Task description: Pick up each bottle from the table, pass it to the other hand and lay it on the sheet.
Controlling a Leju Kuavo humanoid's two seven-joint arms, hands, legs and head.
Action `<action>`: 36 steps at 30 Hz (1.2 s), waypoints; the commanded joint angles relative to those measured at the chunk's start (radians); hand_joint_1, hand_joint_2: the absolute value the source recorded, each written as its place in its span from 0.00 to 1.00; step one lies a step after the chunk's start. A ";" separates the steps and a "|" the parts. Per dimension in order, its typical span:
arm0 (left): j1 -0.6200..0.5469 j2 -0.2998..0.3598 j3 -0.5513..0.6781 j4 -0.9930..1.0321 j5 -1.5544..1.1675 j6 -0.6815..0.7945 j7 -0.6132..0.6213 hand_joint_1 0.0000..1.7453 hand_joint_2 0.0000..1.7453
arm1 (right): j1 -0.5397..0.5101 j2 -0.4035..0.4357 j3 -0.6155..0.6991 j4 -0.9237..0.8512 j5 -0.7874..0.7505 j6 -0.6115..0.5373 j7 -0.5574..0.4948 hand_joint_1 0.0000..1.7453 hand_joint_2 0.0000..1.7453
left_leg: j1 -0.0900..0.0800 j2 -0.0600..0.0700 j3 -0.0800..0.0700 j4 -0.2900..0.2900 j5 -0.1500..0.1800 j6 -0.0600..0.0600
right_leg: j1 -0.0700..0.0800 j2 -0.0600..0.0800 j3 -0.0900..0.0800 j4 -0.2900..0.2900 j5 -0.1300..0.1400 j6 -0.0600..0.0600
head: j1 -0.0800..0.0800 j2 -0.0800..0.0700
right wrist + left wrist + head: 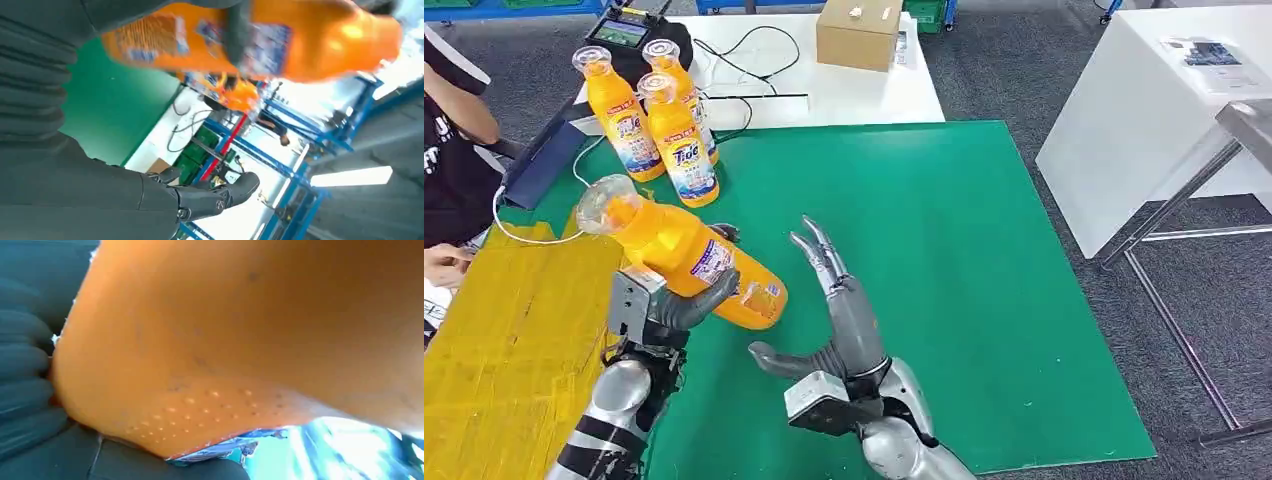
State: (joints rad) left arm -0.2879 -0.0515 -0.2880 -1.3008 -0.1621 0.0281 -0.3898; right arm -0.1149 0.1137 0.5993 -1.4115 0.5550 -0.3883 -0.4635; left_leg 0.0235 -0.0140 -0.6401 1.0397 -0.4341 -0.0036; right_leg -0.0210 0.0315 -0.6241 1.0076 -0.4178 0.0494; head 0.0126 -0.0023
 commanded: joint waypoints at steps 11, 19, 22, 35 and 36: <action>-0.528 0.288 -0.167 0.821 -1.197 0.232 0.364 1.00 1.00 | 0.098 -0.076 -0.294 -0.314 -0.564 0.501 -0.055 0.00 1.00 | 0.000 -0.003 0.005 -0.002 0.002 0.000 | 0.001 -0.005 0.005 -0.001 0.000 -0.003 | 0.000 0.000; -0.537 0.304 -0.236 0.920 -1.346 0.166 0.484 1.00 1.00 | 0.115 -0.066 -0.377 -0.325 -0.592 0.498 -0.058 0.00 1.00 | 0.001 0.002 0.007 -0.001 0.000 0.000 | 0.002 -0.003 0.007 0.000 -0.001 -0.002 | 0.000 0.000; -0.522 0.319 -0.243 0.974 -1.371 0.108 0.471 1.00 1.00 | 0.125 -0.063 -0.409 -0.325 -0.600 0.494 -0.054 0.00 1.00 | 0.000 0.002 0.007 -0.002 0.000 0.000 | 0.001 -0.002 0.007 -0.001 -0.001 -0.002 | 0.000 0.000; -0.510 0.332 -0.260 1.000 -1.406 0.104 0.499 1.00 1.00 | 0.122 -0.070 -0.389 -0.295 -0.579 0.501 -0.047 0.00 1.00 | 0.001 0.004 0.005 -0.001 0.001 0.000 | 0.001 0.000 0.004 0.000 0.000 -0.002 | 0.000 0.000; -0.510 0.332 -0.256 1.003 -1.404 0.088 0.498 1.00 1.00 | 0.121 -0.073 -0.387 -0.294 -0.573 0.500 -0.043 0.00 1.00 | 0.001 0.003 0.004 -0.001 0.001 -0.001 | 0.001 0.000 0.003 0.000 0.000 -0.002 | 0.000 0.000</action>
State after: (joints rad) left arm -0.7520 0.2819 -0.4936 -0.4017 -1.5610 0.1408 0.1091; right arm 0.0190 0.0526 0.2277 -1.7479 -0.0233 0.1102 -0.5150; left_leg 0.0241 -0.0118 -0.6398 1.0396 -0.4325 -0.0058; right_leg -0.0208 0.0327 -0.6240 1.0088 -0.4172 0.0491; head 0.0130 -0.0023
